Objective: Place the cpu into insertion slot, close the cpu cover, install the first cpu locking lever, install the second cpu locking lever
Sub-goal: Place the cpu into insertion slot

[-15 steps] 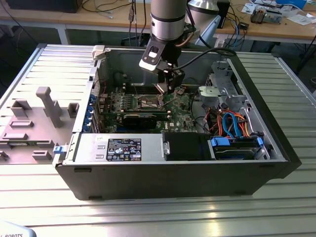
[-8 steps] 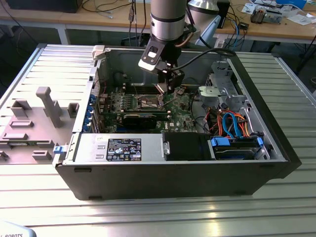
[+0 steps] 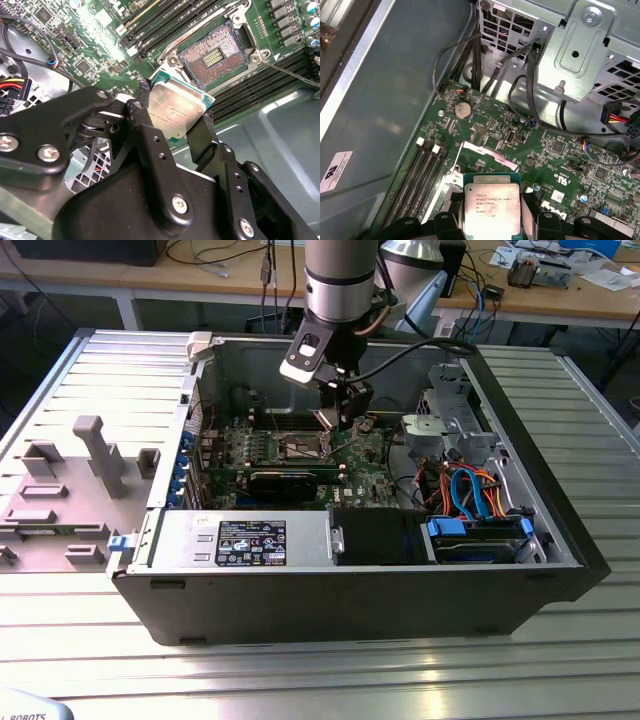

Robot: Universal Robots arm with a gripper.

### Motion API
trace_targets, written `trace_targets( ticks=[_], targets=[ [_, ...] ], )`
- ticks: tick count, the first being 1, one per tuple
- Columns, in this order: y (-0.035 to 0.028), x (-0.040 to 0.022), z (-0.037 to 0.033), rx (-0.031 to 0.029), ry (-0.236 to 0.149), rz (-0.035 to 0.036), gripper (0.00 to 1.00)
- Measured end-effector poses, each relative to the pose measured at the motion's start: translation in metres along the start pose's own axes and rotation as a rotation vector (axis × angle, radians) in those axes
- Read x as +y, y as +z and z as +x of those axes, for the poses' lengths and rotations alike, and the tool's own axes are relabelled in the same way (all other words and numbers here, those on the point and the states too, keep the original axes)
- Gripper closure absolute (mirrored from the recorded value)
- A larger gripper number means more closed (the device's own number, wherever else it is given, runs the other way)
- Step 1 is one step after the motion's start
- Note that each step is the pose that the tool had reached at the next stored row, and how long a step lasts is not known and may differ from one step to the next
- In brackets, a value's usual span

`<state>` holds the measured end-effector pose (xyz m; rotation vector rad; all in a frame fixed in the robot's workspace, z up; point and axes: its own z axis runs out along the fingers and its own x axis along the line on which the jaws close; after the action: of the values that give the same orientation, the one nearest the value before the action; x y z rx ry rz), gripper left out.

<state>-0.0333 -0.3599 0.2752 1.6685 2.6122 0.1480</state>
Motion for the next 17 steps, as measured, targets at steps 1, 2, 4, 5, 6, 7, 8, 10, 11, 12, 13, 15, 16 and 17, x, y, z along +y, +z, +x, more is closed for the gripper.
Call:
trace_targets(
  ticks=[1,2,4,5,6,7,8,10,11,12,13,15,16,17],
  targets=[
    [0.0000,0.0000,0.0000,-0.0001,0.001,0.0000,0.46],
    [0.0000,0.0000,0.0000,-0.0003,0.003,0.0000,0.46],
    [0.0001,0.0000,0.0000,-0.0005,0.005,-0.0001,0.46],
    [0.0001,0.0000,0.0000,-0.0007,0.007,0.0000,0.46],
    [0.0001,0.0000,0.0000,-0.0008,0.008,-0.0001,0.46],
    [0.0001,0.0000,0.0000,-0.0010,0.009,-0.0001,0.46],
    [0.0001,0.0000,0.0000,-0.0011,0.011,-0.0002,0.46],
    [0.0002,0.0000,0.0000,-0.0014,0.013,-0.0002,0.46],
    [0.0002,0.0000,0.0000,-0.0015,0.015,-0.0002,0.46],
    [0.0003,0.0000,0.0000,-0.0017,0.017,-0.0003,0.46],
    [0.0003,0.0000,0.0000,-0.0019,0.018,-0.0003,0.46],
    [0.0003,0.0000,0.0000,-0.0020,0.020,-0.0004,0.46],
    [0.0003,0.0000,0.0000,-0.0022,0.022,-0.0004,0.46],
    [0.0004,0.0000,0.0000,-0.0023,0.023,-0.0004,0.46]
  ],
)
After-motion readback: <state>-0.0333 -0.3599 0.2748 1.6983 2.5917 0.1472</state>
